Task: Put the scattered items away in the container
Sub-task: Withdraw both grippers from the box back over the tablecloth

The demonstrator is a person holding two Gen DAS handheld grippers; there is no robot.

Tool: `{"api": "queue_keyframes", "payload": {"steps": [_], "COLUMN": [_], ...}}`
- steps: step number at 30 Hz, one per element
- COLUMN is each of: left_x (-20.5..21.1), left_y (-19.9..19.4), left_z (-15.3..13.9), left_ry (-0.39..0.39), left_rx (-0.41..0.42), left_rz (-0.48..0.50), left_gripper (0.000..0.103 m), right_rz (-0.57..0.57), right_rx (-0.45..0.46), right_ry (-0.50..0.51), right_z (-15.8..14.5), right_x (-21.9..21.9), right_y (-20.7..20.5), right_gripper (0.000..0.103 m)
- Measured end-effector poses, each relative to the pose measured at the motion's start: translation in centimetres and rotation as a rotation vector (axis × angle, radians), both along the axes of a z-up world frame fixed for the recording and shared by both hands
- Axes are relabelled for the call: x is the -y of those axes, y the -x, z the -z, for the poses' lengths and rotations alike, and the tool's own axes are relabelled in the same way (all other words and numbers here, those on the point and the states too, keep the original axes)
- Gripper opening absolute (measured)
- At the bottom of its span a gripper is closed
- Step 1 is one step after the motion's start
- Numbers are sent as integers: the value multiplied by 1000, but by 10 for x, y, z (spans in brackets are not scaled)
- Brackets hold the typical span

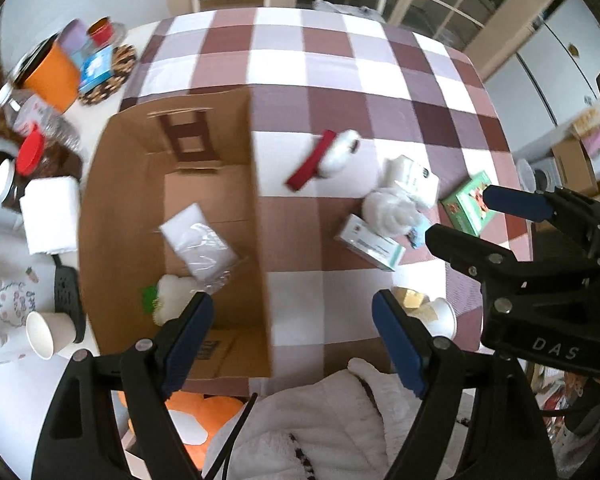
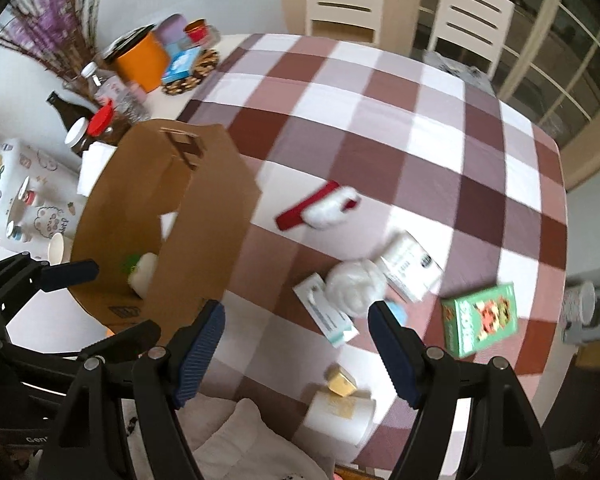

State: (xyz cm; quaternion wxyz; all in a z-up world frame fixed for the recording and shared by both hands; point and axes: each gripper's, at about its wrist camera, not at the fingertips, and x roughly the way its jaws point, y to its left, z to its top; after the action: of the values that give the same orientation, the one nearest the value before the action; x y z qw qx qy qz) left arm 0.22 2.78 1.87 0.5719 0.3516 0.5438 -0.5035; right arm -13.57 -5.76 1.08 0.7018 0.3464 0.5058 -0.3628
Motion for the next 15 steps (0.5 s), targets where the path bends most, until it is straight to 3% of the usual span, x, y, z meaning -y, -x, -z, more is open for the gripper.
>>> {"api": "queue_keyframes", "payload": {"steps": [9,15], "left_x": [13,24], "left_y": [45,74], "left_z": [7,17], "left_ry": [-14,-23], "left_rx": [4,-6], "left_rz": [75,111], "left_gripper": [83,83], "right_rz": [126,231], "right_rx": [24,19], "right_ry": [4,-19], "right_z": [3,25], "right_x": [-5,-11], "right_y": [64,124], "right_gripper": [76,76]}}
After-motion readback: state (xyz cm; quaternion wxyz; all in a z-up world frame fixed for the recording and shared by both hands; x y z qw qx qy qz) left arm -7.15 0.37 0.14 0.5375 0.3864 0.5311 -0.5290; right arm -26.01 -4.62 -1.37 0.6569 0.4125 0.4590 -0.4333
